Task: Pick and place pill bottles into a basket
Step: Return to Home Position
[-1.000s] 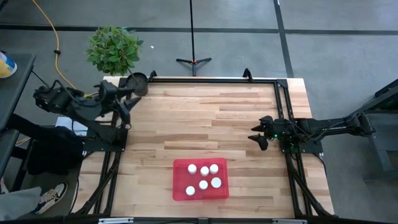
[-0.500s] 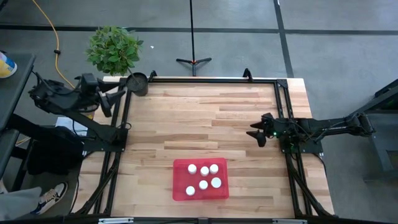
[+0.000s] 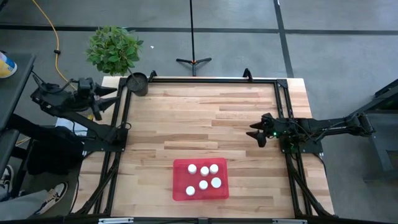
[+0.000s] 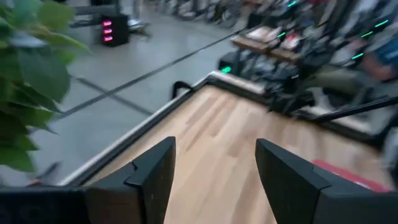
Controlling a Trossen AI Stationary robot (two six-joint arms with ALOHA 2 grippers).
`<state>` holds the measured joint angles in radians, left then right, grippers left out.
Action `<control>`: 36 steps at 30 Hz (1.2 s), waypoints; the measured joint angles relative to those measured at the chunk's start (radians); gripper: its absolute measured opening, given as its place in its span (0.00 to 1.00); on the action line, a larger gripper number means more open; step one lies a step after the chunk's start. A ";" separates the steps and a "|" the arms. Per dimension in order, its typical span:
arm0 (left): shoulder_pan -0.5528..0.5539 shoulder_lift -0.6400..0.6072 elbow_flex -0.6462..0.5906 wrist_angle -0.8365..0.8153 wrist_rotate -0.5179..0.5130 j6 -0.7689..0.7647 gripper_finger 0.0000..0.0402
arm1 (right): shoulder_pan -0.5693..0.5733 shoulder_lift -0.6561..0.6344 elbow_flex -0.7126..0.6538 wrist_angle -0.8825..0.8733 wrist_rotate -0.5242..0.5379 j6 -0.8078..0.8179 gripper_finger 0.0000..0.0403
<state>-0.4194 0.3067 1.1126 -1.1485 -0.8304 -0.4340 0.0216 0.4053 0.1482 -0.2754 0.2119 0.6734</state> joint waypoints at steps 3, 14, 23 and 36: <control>0.000 -0.104 -0.074 0.093 0.068 0.049 0.63 | 0.000 0.000 0.000 0.002 -0.013 0.002 0.65; 0.012 -0.280 -0.347 0.505 0.367 0.295 0.63 | 0.000 -0.002 0.000 0.015 -0.017 0.010 0.65; 0.020 -0.299 -0.494 0.703 0.442 0.302 0.63 | 0.000 -0.001 0.001 0.027 -0.012 0.010 0.65; 0.020 -0.298 -0.771 1.060 0.413 0.340 0.63 | 0.000 -0.001 0.000 0.037 -0.030 0.007 0.65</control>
<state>-0.3992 0.0086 0.3421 -0.0884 -0.4171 -0.0944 0.0212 0.4042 0.1486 -0.2379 0.1816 0.6807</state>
